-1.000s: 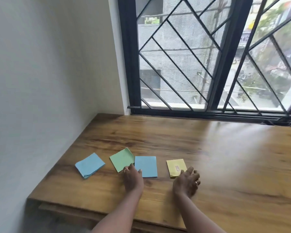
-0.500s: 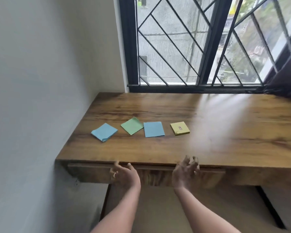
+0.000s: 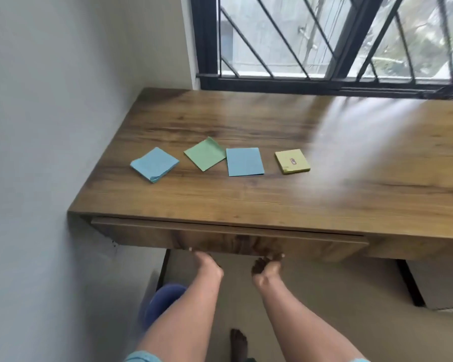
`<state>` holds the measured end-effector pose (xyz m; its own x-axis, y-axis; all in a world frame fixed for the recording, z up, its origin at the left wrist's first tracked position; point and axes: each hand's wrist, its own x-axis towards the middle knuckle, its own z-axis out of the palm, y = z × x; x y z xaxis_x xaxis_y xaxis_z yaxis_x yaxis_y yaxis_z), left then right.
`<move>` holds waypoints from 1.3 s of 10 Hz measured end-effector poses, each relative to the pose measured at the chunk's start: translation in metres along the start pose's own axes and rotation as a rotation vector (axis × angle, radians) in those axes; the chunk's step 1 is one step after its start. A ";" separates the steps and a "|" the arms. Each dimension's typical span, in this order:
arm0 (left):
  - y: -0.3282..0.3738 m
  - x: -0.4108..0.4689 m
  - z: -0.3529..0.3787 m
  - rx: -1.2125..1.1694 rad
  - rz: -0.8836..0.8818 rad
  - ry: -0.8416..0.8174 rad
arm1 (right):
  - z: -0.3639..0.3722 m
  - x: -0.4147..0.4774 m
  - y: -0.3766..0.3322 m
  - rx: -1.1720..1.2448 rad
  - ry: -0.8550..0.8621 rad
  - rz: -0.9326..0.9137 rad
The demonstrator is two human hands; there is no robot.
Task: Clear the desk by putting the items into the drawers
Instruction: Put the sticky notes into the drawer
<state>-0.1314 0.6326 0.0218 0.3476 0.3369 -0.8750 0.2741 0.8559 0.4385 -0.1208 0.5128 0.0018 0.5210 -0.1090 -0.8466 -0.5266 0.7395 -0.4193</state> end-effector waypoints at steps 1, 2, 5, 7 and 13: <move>-0.001 0.015 0.006 -0.095 0.018 0.017 | 0.014 0.014 -0.001 0.309 -0.069 0.064; 0.006 0.022 0.001 -0.220 0.023 0.017 | 0.022 0.019 -0.003 0.473 -0.031 0.041; 0.009 0.014 -0.010 -0.236 0.075 -0.021 | 0.008 0.015 0.000 0.334 -0.015 0.049; -0.007 -0.011 -0.056 -0.188 0.113 -0.056 | -0.032 -0.008 0.020 0.316 0.015 0.043; -0.018 -0.140 -0.147 1.699 1.325 0.038 | -0.070 -0.192 0.048 -1.034 0.388 -0.895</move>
<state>-0.3163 0.6278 0.1064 0.9513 0.3074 0.0243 0.2830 -0.9016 0.3272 -0.2929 0.5225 0.1211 0.8098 -0.5708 -0.1357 -0.4565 -0.4677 -0.7569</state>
